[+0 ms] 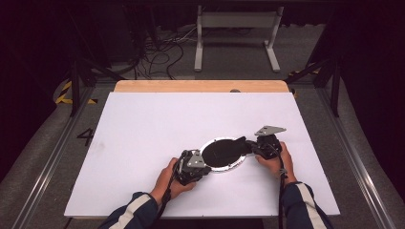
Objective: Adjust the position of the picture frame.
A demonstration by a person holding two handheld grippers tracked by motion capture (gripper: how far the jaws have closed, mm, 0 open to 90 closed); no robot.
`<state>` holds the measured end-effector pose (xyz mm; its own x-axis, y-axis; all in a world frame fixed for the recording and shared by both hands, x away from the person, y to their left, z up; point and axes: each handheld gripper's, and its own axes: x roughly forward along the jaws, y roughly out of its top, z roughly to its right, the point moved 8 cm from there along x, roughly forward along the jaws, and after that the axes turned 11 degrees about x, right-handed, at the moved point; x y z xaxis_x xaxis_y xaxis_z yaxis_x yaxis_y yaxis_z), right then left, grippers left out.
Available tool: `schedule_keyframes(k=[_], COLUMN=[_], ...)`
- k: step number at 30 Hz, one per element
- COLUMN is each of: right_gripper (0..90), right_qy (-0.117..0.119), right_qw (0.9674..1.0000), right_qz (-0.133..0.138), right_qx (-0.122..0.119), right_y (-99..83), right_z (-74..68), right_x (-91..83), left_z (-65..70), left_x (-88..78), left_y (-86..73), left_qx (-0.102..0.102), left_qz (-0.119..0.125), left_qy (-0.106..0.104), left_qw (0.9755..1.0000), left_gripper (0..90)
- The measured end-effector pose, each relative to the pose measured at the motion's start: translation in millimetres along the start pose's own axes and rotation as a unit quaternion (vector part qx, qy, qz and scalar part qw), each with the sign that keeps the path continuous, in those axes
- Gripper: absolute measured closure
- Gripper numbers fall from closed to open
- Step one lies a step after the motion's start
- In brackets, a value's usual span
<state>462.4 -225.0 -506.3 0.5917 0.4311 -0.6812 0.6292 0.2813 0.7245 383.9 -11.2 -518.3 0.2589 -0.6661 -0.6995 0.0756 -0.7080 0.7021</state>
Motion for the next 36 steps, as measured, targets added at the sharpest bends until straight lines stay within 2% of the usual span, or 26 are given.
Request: schedule_keyframes(k=[6, 13, 18, 19, 20, 22, 23, 25, 26, 28, 29, 30, 32, 36], right_gripper=[90.0, 90.0, 90.0, 90.0, 90.0, 90.0, 90.0, 90.0, 90.0, 90.0, 90.0, 90.0, 90.0, 90.0], right_qy=[0.021, 0.027, 0.031, 0.028, 0.035, 0.037, 0.036, 0.033, 0.033, 0.043, 0.042, 0.042, 0.045, 0.054], right_qw=[0.9997, 0.9990, 0.9984, 0.9982, 0.9985, 0.9987, 0.9984, 0.9984, 0.9984, 0.9981, 0.9980, 0.9980, 0.9978, 0.9969], right_qz=[-0.003, -0.015, -0.020, -0.025, -0.020, -0.015, -0.019, -0.021, -0.020, -0.017, -0.018, -0.018, -0.018, -0.021], right_qx=[-0.012, -0.033, -0.043, -0.046, -0.037, -0.032, -0.040, -0.041, -0.041, -0.041, -0.043, -0.043, -0.045, -0.054], right_y=[-4.3, -9.5, -19.3, -22.5, -23.8, -24.8, -25.4, -25.2, -25.2, -25.8, -25.7, -25.7, -25.7, -26.0], right_z=[-1.4, -9.7, -14.8, -14.2, -14.7, -14.8, -15.8, -16.2, -16.2, -19.5, -20.7, -20.7, -23.6, -31.7], right_x=[-5.8, -13.4, -18.6, -18.4, -19.1, -19.6, -21.0, -21.0, -20.9, -20.1, -19.9, -19.9, -19.3, -18.2], left_z=[-6.5, -19.6, -23.1, -20.8, -19.2, -18.6, -18.8, -18.0, -14.4, -10.6, -3.4, -3.4, -1.1, -2.7], left_x=[-1.9, -5.7, -7.2, -7.1, -6.7, -6.8, -6.9, -6.9, -5.6, -4.4, -2.2, -2.2, -0.6, -0.6], left_y=[-2.9, -9.2, -11.9, -11.4, -10.7, -10.6, -10.0, -9.9, -8.6, -6.3, -2.9, -2.9, -1.1, -2.0], left_qx=[-0.004, -0.023, -0.043, -0.043, -0.041, -0.037, -0.035, -0.037, -0.037, -0.025, -0.025, -0.025, -0.012, -0.016], left_qz=[-0.004, -0.005, 0.003, 0.009, 0.012, 0.008, 0.002, 0.004, 0.010, 0.006, 0.010, 0.010, 0.006, 0.008], left_qy=[0.013, 0.039, 0.036, 0.023, 0.023, 0.029, 0.034, 0.031, 0.011, 0.010, -0.005, -0.005, 0.005, 0.010], left_qw=[0.9999, 0.9990, 0.9984, 0.9988, 0.9988, 0.9989, 0.9988, 0.9988, 0.9992, 0.9996, 0.9996, 0.9996, 0.9999, 0.9998], left_gripper=[90.0, 89.9, 89.5, 86.7, 81.8, 83.0, 83.1, 82.8, 84.5, 84.9, 85.8, 85.8, 85.8, 85.9])
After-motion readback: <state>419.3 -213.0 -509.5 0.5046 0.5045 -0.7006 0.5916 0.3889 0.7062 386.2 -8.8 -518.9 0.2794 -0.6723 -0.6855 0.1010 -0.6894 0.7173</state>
